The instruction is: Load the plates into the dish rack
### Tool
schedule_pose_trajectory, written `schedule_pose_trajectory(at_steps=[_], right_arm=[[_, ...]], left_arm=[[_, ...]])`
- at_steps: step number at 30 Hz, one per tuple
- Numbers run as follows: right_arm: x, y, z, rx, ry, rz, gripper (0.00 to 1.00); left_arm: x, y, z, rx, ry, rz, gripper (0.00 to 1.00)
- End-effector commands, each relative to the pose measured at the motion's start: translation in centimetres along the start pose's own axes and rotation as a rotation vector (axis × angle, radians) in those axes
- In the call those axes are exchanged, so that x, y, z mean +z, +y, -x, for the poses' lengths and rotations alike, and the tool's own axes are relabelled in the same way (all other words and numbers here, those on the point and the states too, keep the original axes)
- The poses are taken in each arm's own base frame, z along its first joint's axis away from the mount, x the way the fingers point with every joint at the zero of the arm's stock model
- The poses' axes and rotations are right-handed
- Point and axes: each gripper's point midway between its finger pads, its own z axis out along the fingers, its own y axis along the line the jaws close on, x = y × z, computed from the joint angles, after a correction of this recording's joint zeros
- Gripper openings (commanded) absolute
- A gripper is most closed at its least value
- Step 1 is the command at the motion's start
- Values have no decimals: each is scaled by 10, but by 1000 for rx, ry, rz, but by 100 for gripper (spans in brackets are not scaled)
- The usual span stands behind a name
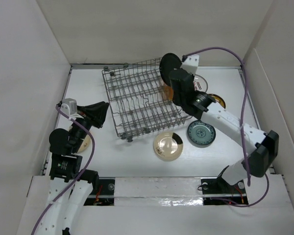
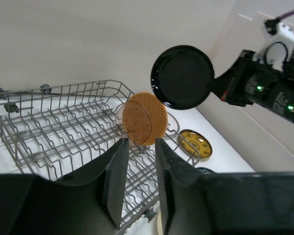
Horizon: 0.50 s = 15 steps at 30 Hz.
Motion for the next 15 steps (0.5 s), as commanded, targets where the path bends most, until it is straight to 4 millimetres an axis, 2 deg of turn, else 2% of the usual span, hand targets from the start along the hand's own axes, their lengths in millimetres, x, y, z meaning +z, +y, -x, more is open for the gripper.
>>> schedule_pose_trajectory(at_steps=[1, 2, 3, 5, 8, 9, 10, 15], right_arm=[[17, 10, 21, -152, -33, 1, 0], [22, 15, 31, -153, -44, 6, 0], [37, 20, 20, -221, -26, -8, 0], [47, 32, 16, -279, -18, -10, 0], [74, 45, 4, -363, -1, -37, 0], [81, 46, 9, -371, -6, -47, 0], [92, 55, -13, -412, 23, -45, 0], [125, 69, -41, -454, 68, -27, 0]], left_arm=[[3, -1, 6, 17, -13, -1, 27], [3, -1, 5, 15, -4, -2, 32], [4, 0, 4, 15, 2, 2, 35], [5, 3, 5, 26, 4, 20, 43], [5, 9, 3, 26, 11, 52, 47], [6, 10, 3, 25, 13, 55, 47], [6, 10, 3, 27, 10, 57, 47], [12, 23, -5, 20, 33, 105, 47]])
